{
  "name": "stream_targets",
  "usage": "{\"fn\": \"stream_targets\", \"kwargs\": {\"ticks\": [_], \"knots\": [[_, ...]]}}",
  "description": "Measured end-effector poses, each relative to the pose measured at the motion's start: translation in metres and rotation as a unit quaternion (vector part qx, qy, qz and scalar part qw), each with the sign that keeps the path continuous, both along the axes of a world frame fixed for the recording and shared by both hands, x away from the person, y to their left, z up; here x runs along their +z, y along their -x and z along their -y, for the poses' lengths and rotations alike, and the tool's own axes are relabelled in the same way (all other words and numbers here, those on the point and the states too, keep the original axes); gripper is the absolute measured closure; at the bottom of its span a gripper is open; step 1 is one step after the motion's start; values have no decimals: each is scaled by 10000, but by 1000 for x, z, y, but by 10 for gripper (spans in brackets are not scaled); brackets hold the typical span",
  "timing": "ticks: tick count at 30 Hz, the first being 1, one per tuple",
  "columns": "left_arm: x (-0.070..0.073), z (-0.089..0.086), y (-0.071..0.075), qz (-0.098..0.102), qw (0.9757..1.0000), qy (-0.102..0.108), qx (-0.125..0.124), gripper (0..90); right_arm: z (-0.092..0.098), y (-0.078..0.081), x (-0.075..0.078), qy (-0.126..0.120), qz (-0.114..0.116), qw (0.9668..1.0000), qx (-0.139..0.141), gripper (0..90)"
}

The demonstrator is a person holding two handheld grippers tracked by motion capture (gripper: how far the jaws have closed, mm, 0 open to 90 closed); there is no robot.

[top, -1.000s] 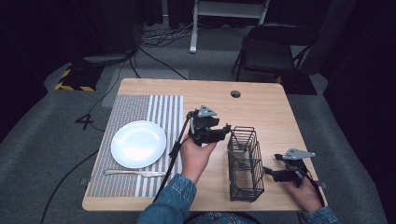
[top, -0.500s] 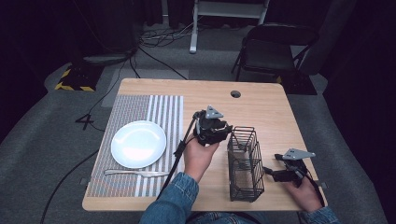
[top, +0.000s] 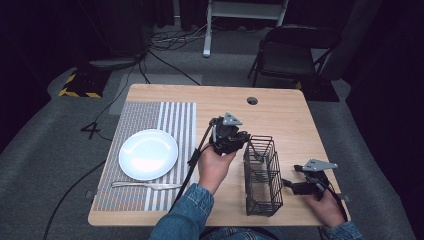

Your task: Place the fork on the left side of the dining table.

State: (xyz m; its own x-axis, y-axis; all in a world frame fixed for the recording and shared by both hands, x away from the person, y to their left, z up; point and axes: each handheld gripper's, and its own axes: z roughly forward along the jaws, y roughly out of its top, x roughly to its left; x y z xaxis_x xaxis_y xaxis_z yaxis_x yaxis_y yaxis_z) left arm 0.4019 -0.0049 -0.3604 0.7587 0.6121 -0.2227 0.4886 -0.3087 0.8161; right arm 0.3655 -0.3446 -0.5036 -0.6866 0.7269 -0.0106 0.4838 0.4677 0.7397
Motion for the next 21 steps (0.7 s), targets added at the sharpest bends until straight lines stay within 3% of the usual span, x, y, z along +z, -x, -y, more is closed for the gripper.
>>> {"fn": "stream_targets", "kwargs": {"ticks": [3, 8, 21], "knots": [[4, 2, 2, -13, 9999, 15, -157, 853, 0, 0, 0, 0, 1, 10000, 1, 188], [14, 10, 9, 180, 9992, -250, -251, 857, 0, 0, 0, 1, 0, 10000, 0, 187], [43, 1, 17, 311, 9988, -192, -336, 858, 0, 0, 0, 1, 0, 10000, 1, 188]]}}
